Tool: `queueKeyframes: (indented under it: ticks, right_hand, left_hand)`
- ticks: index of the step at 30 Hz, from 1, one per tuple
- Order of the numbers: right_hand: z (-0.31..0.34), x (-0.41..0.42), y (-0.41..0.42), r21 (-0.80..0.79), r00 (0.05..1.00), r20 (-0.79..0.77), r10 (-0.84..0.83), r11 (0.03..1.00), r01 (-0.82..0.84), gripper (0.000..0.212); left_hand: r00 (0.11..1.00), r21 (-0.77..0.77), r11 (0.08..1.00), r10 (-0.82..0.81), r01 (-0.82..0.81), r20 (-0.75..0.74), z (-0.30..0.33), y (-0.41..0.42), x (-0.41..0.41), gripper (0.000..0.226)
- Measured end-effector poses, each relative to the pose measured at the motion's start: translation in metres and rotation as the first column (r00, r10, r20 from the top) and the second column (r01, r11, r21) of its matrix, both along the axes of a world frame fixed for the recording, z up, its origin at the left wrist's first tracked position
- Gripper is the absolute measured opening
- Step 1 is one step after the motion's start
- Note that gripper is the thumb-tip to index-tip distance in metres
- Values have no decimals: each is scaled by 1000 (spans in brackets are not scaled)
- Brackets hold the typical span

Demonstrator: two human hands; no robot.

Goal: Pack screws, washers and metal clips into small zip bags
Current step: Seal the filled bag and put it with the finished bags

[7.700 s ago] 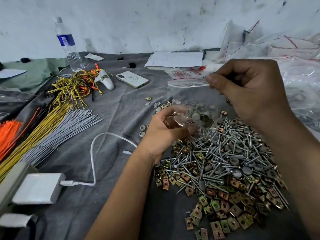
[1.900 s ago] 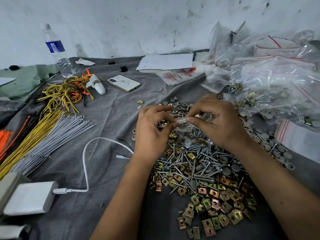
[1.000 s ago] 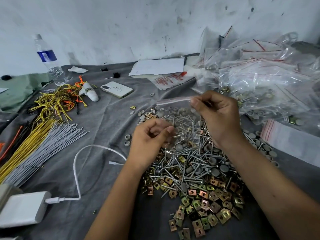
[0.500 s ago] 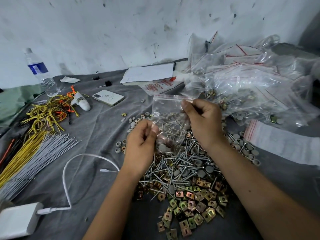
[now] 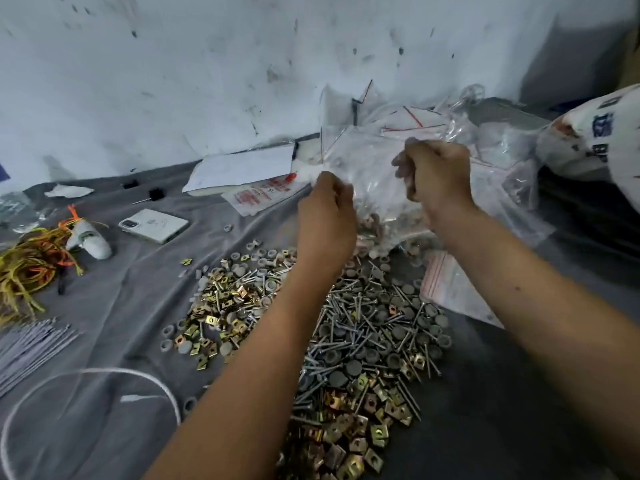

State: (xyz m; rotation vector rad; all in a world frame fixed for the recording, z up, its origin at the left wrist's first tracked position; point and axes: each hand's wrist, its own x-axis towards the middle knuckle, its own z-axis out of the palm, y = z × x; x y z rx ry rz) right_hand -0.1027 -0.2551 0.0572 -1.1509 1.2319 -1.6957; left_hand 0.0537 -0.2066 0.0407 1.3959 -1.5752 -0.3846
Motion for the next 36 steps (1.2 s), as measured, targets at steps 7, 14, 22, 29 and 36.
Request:
queueKeyframes:
  ticks: [7,14,22,29,36]
  right_hand:
    - [-2,-83,-43,275,876,-454,-162,910,310,13]
    - [-35,-100,60,313,418,-875,246,945,100,35]
    - [-78,-114,97,350,334,-881,335,936,-14,56]
    - [-91,-119,92,329,528,-799,287,944,-14,36]
    - [-83,-108,100,287,343,-897,279,958,-29,41]
  left_hand:
    - [839,111,989,-145,102,524,-20,-49,-83,59]
    - [679,283,955,-263,84,686,-71,-62,-107,76]
    - [870,220,959,-258,178,419,-40,-52,-95,54]
    - [996,119,993,9,-19,92,-33,4,-92,15]
    - [912,505,857,-285,105,295,-35,17,-88,17]
